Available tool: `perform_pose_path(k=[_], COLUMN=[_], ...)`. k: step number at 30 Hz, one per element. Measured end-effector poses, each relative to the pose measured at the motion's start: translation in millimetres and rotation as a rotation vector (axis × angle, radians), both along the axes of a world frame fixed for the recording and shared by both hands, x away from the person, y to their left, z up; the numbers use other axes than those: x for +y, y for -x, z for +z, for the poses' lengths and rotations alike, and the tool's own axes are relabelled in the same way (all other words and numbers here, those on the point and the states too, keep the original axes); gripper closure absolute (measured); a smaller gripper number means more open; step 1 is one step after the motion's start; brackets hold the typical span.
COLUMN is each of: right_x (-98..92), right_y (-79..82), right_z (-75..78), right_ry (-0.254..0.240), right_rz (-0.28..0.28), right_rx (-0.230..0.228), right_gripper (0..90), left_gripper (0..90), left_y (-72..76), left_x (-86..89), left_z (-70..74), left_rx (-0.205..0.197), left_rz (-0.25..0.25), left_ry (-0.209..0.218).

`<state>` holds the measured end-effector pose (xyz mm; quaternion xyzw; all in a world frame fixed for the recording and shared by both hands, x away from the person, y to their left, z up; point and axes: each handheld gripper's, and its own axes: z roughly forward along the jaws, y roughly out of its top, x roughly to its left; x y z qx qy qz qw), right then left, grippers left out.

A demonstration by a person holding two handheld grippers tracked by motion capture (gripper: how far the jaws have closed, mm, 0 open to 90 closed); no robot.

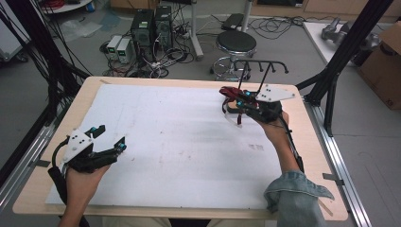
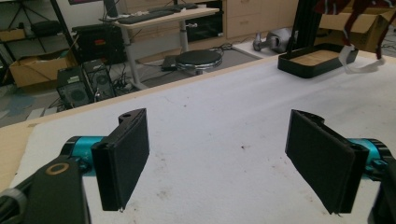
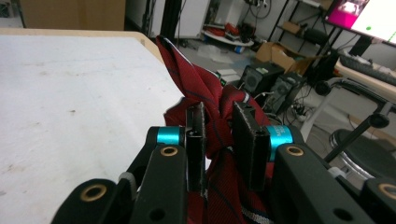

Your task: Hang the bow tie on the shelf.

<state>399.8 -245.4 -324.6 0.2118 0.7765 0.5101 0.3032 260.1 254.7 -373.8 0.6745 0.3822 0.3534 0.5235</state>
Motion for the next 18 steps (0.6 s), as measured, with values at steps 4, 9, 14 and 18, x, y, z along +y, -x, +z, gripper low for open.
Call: perform_pose_path(k=[4,9,14,18], right_x=[6.7,13.4,14.7,11.9], right_y=[-14.7,-36.3,-57.9,-70.3], right_z=[3.6,15.3,24.8,25.8], right_ry=[0.006,0.001,-0.018,-0.038], right_rz=[-0.007,-0.005,-0.01,-0.017], right_rx=[-0.023,-0.028,-0.026,-0.028], right_gripper=[75.4,75.4,75.5,75.5], left_gripper=[21.9,21.9,21.8,21.8], left_y=[-1.1,-2.6,-4.1,-4.0], left_x=[0.0,-0.2,-0.5,-0.8], left_z=[-1.5,-3.6,-6.0,-5.6], left_rx=[0.003,0.011,0.019,0.015], left_rz=[-0.002,-0.004,-0.005,-0.009], left_ry=[0.006,0.004,0.003,0.004])
